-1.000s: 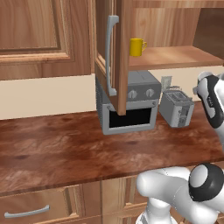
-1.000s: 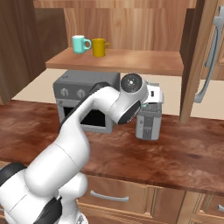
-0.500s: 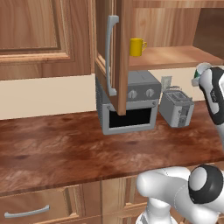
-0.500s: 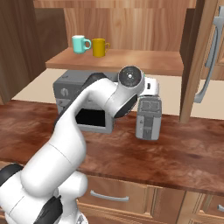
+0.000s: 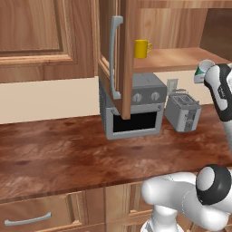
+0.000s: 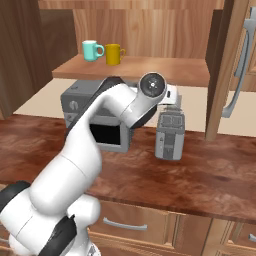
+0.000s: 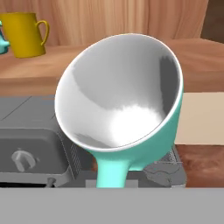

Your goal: Pick the mug on the counter and place it in the cabinet with the handle facing the right, like the mugs already inside.

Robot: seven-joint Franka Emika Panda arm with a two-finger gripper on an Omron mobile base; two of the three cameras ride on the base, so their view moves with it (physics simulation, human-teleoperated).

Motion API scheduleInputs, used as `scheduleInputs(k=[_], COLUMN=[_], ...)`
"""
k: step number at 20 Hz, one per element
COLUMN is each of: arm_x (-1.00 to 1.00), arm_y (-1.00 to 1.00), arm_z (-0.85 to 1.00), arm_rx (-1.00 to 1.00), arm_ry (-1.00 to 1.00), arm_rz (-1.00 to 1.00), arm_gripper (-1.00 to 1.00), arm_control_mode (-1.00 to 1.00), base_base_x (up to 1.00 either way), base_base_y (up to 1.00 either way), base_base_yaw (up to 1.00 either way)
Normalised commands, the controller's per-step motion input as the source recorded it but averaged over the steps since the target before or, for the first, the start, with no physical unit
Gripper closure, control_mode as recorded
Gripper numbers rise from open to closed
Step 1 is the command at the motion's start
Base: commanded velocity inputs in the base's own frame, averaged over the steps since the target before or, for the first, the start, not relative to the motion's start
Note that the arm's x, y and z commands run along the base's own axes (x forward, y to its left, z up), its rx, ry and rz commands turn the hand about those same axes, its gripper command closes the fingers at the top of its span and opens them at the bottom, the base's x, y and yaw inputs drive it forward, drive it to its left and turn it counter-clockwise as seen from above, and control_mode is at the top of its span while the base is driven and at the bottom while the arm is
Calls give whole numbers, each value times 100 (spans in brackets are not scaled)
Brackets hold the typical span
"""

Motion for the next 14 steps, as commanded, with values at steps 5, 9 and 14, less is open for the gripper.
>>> scheduleInputs(k=[5, 9, 14], arm_x=[51, 52, 61], arm_y=[5, 0, 0], arm_z=[13, 21, 12], arm_rx=[0, 0, 2], arm_ry=[0, 0, 0], arm_rz=[6, 6, 9], arm_gripper=[100, 100, 100], arm_control_mode=[-100, -100, -100], base_base_x=[0, 0, 0], base_base_y=[0, 0, 0], base_base_yaw=[0, 0, 0])
